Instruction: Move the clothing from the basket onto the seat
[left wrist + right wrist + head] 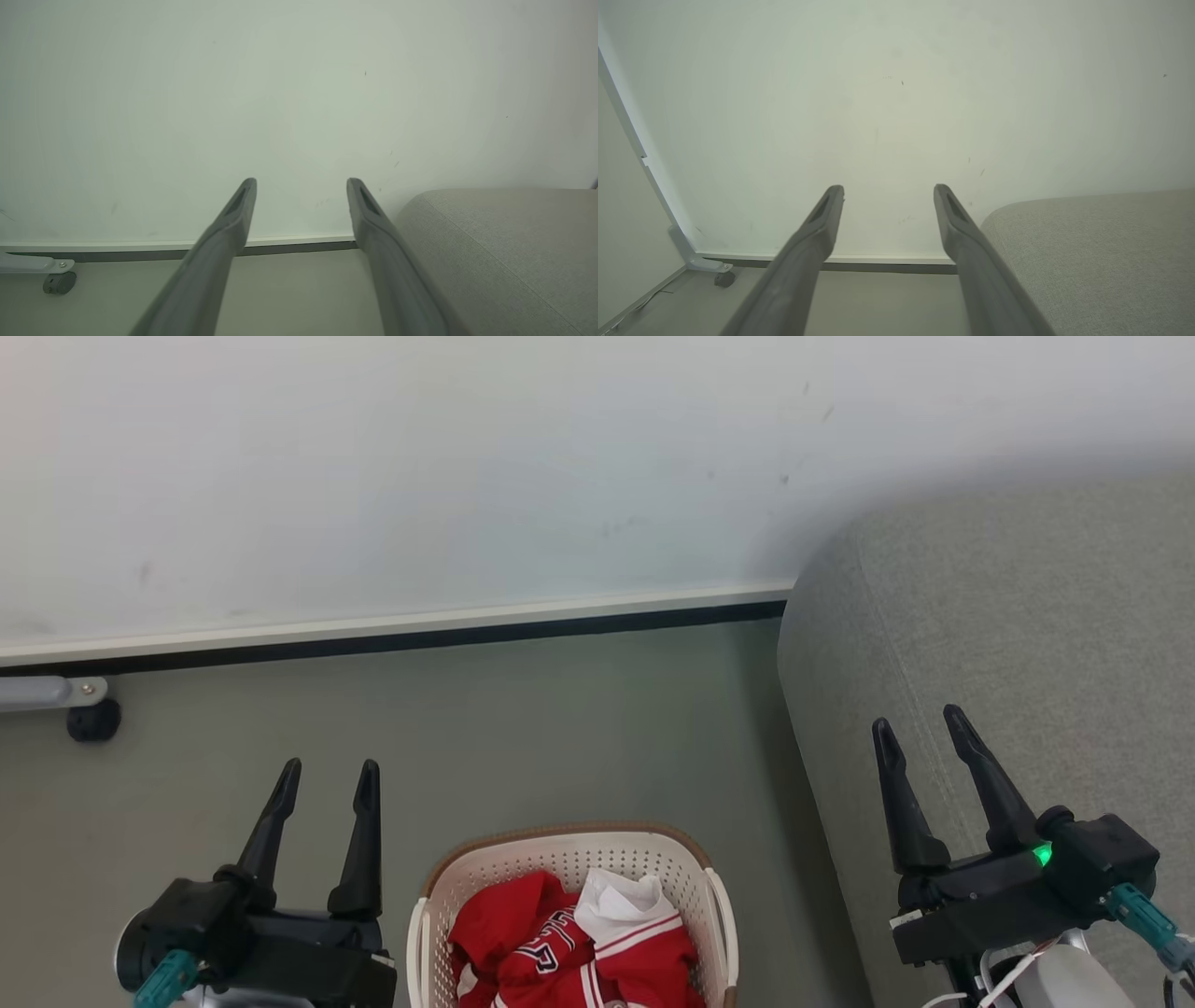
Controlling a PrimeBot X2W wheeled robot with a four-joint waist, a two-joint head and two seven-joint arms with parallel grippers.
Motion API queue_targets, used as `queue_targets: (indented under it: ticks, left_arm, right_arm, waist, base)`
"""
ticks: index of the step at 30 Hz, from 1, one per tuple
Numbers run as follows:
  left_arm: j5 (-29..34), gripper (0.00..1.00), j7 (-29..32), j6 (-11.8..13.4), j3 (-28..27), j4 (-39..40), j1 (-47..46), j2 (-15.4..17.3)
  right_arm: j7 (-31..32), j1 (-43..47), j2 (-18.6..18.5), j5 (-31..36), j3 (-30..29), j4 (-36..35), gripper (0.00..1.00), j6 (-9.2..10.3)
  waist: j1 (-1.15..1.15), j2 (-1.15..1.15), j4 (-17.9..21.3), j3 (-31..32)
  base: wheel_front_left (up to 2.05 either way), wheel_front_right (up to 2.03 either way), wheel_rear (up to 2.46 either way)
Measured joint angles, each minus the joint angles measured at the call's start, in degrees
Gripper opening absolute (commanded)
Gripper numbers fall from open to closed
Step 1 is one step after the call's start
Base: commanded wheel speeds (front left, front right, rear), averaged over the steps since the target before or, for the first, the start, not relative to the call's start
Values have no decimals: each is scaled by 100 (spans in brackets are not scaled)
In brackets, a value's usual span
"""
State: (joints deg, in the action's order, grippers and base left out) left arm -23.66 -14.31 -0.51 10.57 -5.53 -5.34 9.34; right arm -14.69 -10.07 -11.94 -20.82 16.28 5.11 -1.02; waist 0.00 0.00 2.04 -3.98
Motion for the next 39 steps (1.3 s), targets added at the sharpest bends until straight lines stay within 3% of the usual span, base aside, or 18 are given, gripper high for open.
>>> queue_targets:
  ticks: [23,39]
  left_arm:
    - [57,100,1,-261,-31,-118,-586,289]
    - [267,100,367,-461,199,-833,-1431,583]
  right_arm:
    - [-1,-332,180,264,-75,-702,100,53]
    - [-1,-732,519,274,-171,-1010,100,101]
  waist:
    - [1,1,665,-1328]
    - [1,1,1107,-2637]
  base:
    - [0,0,0]
    - [0,0,0]
